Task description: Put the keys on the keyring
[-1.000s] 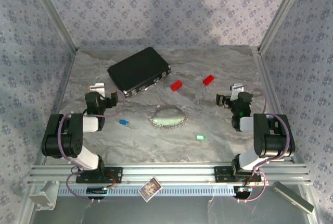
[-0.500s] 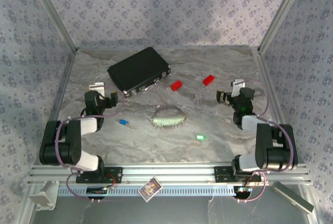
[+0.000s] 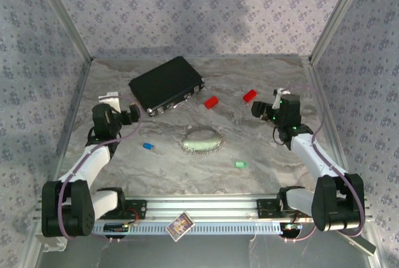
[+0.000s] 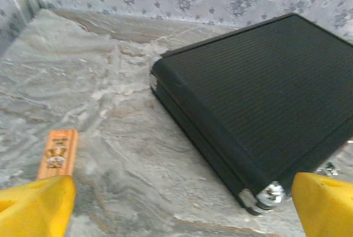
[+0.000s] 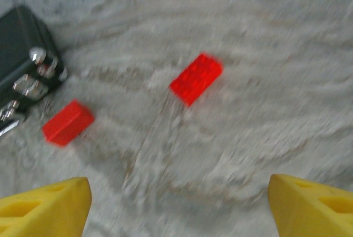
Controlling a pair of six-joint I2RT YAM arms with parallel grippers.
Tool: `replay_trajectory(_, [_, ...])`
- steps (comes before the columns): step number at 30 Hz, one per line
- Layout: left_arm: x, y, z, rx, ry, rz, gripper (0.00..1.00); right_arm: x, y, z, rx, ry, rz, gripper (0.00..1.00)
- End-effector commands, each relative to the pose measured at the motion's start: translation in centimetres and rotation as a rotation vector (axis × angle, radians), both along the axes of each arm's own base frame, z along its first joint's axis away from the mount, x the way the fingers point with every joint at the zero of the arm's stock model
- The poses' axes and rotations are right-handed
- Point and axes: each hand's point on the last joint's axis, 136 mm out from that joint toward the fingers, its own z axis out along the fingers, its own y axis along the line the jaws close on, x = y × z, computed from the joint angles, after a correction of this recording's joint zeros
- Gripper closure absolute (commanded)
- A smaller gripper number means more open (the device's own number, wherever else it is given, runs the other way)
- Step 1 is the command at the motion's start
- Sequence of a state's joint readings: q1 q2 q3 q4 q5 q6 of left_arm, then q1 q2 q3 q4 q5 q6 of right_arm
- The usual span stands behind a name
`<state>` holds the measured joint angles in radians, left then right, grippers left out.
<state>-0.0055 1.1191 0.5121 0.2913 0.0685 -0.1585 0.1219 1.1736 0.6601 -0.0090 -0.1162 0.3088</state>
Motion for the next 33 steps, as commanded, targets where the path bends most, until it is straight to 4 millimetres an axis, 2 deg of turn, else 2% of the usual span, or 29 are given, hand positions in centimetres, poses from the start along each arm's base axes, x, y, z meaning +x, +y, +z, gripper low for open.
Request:
replay_trajectory(1, [-0.6, -2.8, 0.4, -0.152, 0.08, -0.083, 0.01, -3.5, 1.6, -2.6, 0.0, 0.191, 0.0, 0.16])
replay_trajectory(4, [-1.4, -5.4, -0.5, -0.163, 0.129, -0.159, 0.02, -5.1, 3.4, -3.1, -0.015, 0.243, 0.062, 0.16])
replay_trajectory(9, [-2.9, -9.4, -1.7, -0.164, 0.214, -0.268, 0.02, -7.2, 8.3, -2.6, -0.02, 0.26, 0.249, 0.18])
replay_trajectory(14, [-4.1, -11.0, -2.2, -0.235, 0.258, -0.27, 0.02, -8.3, 13.0, -1.8, -0.169, 0.207, 0.492, 0.19])
replay_trajectory(19, [-5.2, -10.3, -2.6, -0.252, 0.257, -0.229, 0.0, -9.0, 18.5, -1.4, -0.33, 0.103, 0.755, 0.3])
replay_trajectory(24, [-5.9, -9.6, -2.8, -0.271, 0.253, -0.19, 0.0, -8.7, 23.2, -2.6, -0.426, 0.071, 0.962, 0.37])
replay_trajectory(29, [-6.4, -9.3, -3.1, -0.306, 0.25, -0.163, 0.0, -7.7, 26.4, -4.6, -0.506, 0.097, 1.08, 0.49])
replay_trajectory(30, [-6.5, -9.2, -3.1, -0.308, 0.248, -0.156, 0.0, -7.2, 27.3, -4.4, -0.514, 0.095, 1.104, 0.52])
replay_trajectory(33, [-6.8, -8.7, -2.8, -0.308, 0.224, -0.137, 0.0, -7.3, 28.8, -5.8, -0.528, 0.139, 1.177, 0.55])
